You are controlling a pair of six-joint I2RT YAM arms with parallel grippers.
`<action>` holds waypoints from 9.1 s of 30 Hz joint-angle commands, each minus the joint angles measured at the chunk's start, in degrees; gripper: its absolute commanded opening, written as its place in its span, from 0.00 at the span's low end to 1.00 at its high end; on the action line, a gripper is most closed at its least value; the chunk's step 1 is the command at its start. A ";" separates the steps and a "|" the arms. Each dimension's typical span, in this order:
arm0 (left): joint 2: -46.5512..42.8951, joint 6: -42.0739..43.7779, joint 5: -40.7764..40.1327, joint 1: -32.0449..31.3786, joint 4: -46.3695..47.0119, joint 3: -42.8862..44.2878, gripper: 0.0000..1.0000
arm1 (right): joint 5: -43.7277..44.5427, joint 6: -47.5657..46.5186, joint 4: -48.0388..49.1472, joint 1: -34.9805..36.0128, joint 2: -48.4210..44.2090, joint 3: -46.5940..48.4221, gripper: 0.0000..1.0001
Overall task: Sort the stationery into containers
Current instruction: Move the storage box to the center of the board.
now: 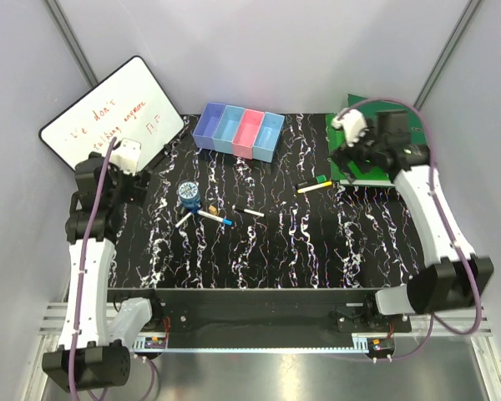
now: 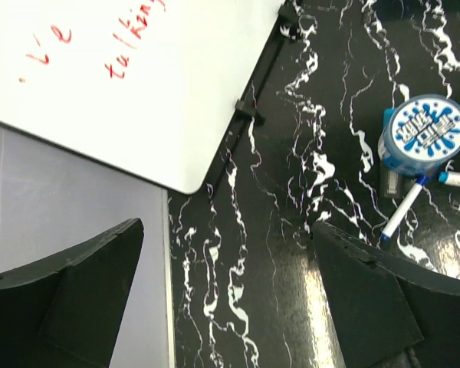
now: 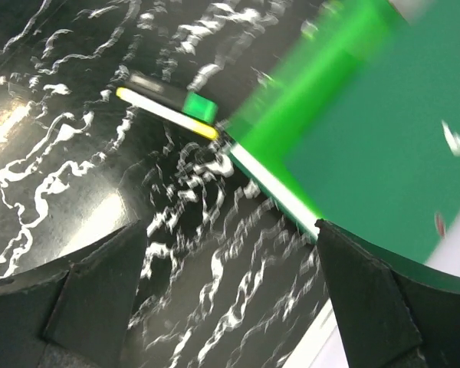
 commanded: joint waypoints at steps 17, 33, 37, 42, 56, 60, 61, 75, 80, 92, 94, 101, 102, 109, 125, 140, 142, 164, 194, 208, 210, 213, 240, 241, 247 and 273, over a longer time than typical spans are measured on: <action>15.94 8.98 0.26 -9.97 14.69 5.63 0.99 | 8.67 -1.82 15.42 18.62 49.71 42.46 0.87; 18.49 7.58 -4.31 -12.34 14.51 2.12 0.99 | 8.75 -2.17 15.77 21.35 72.31 66.46 0.75; 18.49 7.31 -5.63 -12.34 13.55 2.20 0.99 | 9.01 -2.43 16.47 21.35 74.51 66.56 0.75; 18.41 7.22 -6.25 -12.34 12.67 2.38 0.99 | 9.02 -2.52 16.82 21.26 73.99 63.58 0.75; 18.58 5.73 -5.81 -12.34 11.70 2.73 0.99 | 2.25 -6.21 17.17 24.77 62.56 45.65 0.76; 18.32 5.29 -5.81 -12.34 11.35 2.64 0.99 | 0.41 -6.39 17.17 26.88 59.75 42.22 0.76; 18.14 5.29 -5.81 -12.34 11.17 2.56 0.99 | 0.23 -6.39 17.26 27.67 59.40 41.86 0.76; 17.09 4.85 -4.75 -12.43 10.38 1.42 0.99 | 1.71 -4.54 17.26 31.37 59.92 44.41 0.78; 16.91 4.59 -4.58 -12.43 10.29 1.15 0.99 | 6.02 -4.54 18.49 31.19 58.87 45.29 0.79; 16.82 4.23 -3.88 -12.43 9.94 0.89 0.99 | 9.89 -9.55 22.36 30.84 56.58 51.07 0.81; 16.74 4.23 -3.79 -12.43 9.94 0.71 0.99 | 11.03 -9.38 23.06 30.75 58.33 53.36 0.79; 17.00 4.32 -3.79 -12.52 9.94 0.71 0.99 | 13.15 -10.43 25.34 29.52 72.90 70.67 0.20; 17.00 4.32 -3.96 -12.52 9.94 0.80 0.99 | 14.45 -10.69 26.13 29.09 74.49 72.08 0.19; 16.73 4.85 -4.58 -12.52 9.50 0.27 0.99 | 17.54 -11.31 33.34 26.71 81.19 74.03 0.60; 17.79 4.23 -4.75 -12.52 9.24 0.36 0.99 | 20.17 -5.16 34.31 22.49 76.27 66.73 0.71; 17.70 3.53 -4.58 -12.52 8.27 -0.25 0.99 | 22.12 3.46 30.20 18.53 67.75 61.37 0.68; 17.70 3.62 -4.58 -12.52 8.01 -0.26 0.99 | 17.66 3.28 27.65 18.36 66.35 60.76 0.68; 18.32 3.35 -4.31 -12.87 6.16 0.45 0.99 | -7.42 0.64 0.83 15.11 64.92 63.12 0.88; 18.58 2.74 -6.42 -12.87 3.70 0.18 0.99 | -8.83 -0.67 1.88 14.75 77.06 69.99 0.53; 19.99 2.30 -6.51 -12.87 3.44 1.68 0.99 | -11.29 3.89 -0.23 15.02 71.26 60.76 0.15; 19.90 2.21 -6.51 -12.87 3.26 1.68 0.99 | -11.20 6.79 -1.02 15.02 70.38 60.67 0.08; 19.81 1.77 -6.42 -12.87 3.00 1.85 0.99 | -10.42 10.48 -2.42 15.28 69.06 60.14 0.00; 18.23 2.21 -5.90 -14.19 2.03 3.26 0.99 | 25.53 36.06 -5.59 19.41 63.97 55.76 0.00; 18.06 2.21 -5.90 -14.19 2.03 3.35 0.99 | 25.89 37.72 -5.85 19.67 63.18 54.70 0.00; 17.70 2.39 -5.81 -14.54 2.03 3.35 0.99 | 25.98 43.70 -7.08 20.99 59.75 46.53 0.00; 16.47 2.30 -5.37 -15.51 2.12 2.03 0.99 | 21.67 42.67 -7.17 25.92 59.13 53.72 0.52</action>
